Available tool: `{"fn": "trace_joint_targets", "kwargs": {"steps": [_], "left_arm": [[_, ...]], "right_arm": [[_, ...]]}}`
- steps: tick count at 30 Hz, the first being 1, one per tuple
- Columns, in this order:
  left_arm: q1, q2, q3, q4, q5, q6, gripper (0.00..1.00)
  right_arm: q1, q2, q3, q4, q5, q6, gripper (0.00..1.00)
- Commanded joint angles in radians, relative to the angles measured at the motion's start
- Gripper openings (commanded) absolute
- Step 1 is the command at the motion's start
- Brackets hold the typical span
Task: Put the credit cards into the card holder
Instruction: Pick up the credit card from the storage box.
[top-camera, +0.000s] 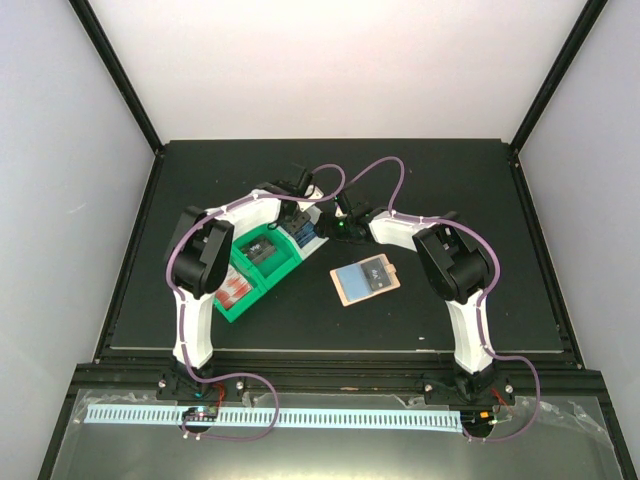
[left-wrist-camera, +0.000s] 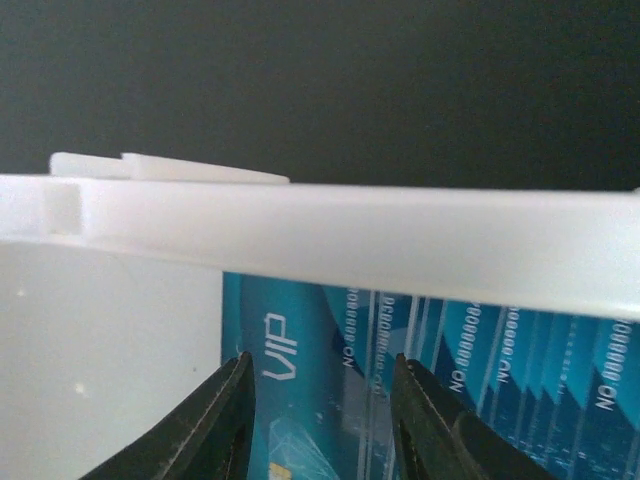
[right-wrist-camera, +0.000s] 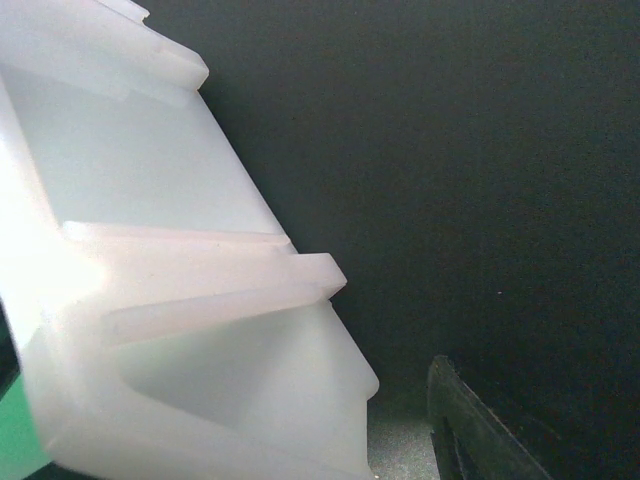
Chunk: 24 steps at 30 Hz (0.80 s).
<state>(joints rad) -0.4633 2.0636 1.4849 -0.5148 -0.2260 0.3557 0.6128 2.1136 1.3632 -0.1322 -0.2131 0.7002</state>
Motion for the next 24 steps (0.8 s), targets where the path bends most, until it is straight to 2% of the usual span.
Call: {"fn": "trace_joint_targets", "kwargs": {"steps": [1, 4, 9, 14, 18, 24], "left_arm": [[0.009, 0.042, 0.048, -0.006, -0.092, -0.012, 0.38], [0.013, 0.051, 0.056, -0.007, -0.11, -0.014, 0.4], [0.015, 0.061, 0.067, -0.029, -0.054, -0.014, 0.46], [0.018, 0.058, 0.067, -0.037, 0.001, -0.015, 0.46], [0.021, 0.069, 0.071, -0.042, -0.007, -0.006, 0.43], [0.024, 0.085, 0.065, -0.001, -0.144, 0.002, 0.34]], "right_arm": [[0.008, 0.037, -0.018, -0.09, 0.017, -0.005, 0.57], [0.008, 0.038, -0.018, -0.091, 0.017, -0.008, 0.57], [0.007, 0.038, -0.018, -0.091, 0.017, -0.006, 0.57], [0.008, 0.038, -0.019, -0.089, 0.017, -0.005, 0.57], [0.008, 0.039, -0.019, -0.089, 0.015, -0.006, 0.57], [0.008, 0.04, -0.021, -0.09, 0.016, -0.005, 0.57]]}}
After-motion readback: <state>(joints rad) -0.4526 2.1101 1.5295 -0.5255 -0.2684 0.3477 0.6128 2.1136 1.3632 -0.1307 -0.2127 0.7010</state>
